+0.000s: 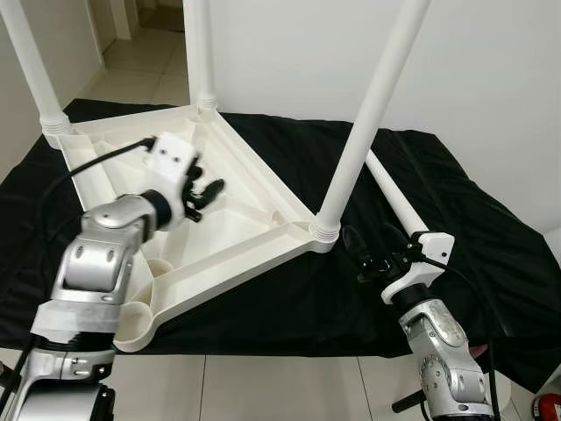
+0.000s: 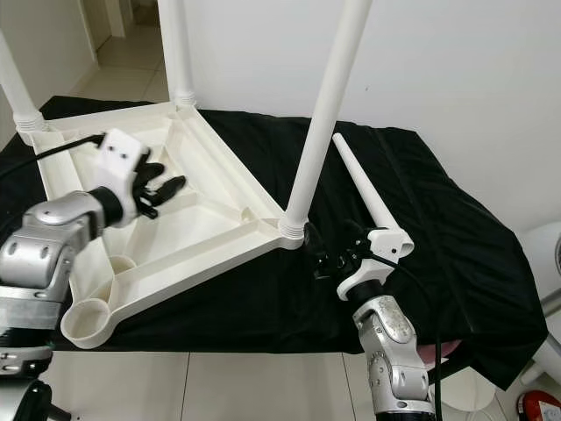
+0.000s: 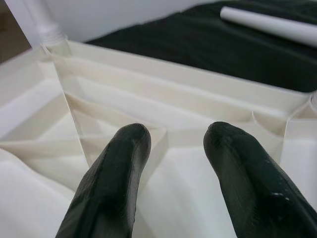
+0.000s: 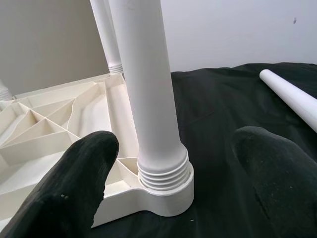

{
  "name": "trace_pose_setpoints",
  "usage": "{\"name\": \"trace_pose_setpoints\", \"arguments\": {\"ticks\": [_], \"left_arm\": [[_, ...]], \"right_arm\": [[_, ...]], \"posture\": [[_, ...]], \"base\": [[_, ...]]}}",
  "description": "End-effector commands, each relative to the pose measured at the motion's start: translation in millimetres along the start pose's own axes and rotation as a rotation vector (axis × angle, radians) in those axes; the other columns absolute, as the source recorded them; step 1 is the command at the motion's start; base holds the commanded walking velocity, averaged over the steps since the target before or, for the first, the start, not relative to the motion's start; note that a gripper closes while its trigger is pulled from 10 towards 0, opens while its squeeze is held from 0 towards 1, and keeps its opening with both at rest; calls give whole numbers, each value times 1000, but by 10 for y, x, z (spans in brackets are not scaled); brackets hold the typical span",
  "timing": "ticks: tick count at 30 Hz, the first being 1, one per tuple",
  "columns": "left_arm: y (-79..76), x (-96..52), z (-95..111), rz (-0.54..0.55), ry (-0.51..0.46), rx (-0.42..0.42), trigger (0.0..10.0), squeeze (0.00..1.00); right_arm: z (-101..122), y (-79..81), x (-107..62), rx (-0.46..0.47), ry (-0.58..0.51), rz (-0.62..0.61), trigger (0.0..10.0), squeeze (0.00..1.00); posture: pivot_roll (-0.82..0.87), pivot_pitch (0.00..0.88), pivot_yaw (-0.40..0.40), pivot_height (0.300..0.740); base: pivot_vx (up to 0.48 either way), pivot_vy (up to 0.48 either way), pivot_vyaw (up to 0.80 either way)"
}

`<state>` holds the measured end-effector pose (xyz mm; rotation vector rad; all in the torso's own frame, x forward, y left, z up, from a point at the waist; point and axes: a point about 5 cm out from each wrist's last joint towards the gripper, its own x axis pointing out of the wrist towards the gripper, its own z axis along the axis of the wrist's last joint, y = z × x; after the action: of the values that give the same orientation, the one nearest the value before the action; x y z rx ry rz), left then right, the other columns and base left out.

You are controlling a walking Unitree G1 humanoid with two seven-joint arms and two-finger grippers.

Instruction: Building children table

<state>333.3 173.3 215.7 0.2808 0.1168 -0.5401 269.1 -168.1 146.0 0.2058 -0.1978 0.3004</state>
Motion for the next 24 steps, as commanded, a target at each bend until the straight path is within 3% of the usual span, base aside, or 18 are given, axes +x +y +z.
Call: {"name": "trace_pose_setpoints", "arguments": {"ticks": [1, 5, 7, 10, 12, 13, 24], "left_arm": [[89, -11, -137, 187, 65, 34, 10000, 0], [156, -117, -434, 204, 221, 106, 10000, 0], [187, -144, -488, 215, 250, 113, 10000, 0], [394, -273, -641, 311, 355, 140, 10000, 0], [394, -273, -641, 311, 355, 140, 10000, 0], [486, -342, -696, 354, 399, 163, 10000, 0], [672, -467, -691, 457, 403, 197, 10000, 0]], "right_arm": [[-18, -28, -13, -10, 6, -10, 10000, 0], [-9, -37, -13, -11, 3, -10, 10000, 0], [-8, -38, -14, -11, 3, -11, 10000, 0], [-23, -19, -12, -8, 4, -7, 10000, 0], [-23, -19, -12, -8, 4, -7, 10000, 0], [-30, -6, -8, -7, 4, -4, 10000, 0], [-53, 12, 3, 0, 7, 2, 10000, 0]], "posture": [[-1, 0, -97, 740], [-1, 0, -96, 740], [-2, 0, -95, 740], [2, 0, -94, 740], [2, 0, -94, 740], [4, 0, -93, 740], [13, 0, -94, 740]], "base": [[0, 0, 0], [0, 0, 0], [0, 0, 0], [0, 0, 0], [0, 0, 0], [0, 0, 0], [0, 0, 0]]}}
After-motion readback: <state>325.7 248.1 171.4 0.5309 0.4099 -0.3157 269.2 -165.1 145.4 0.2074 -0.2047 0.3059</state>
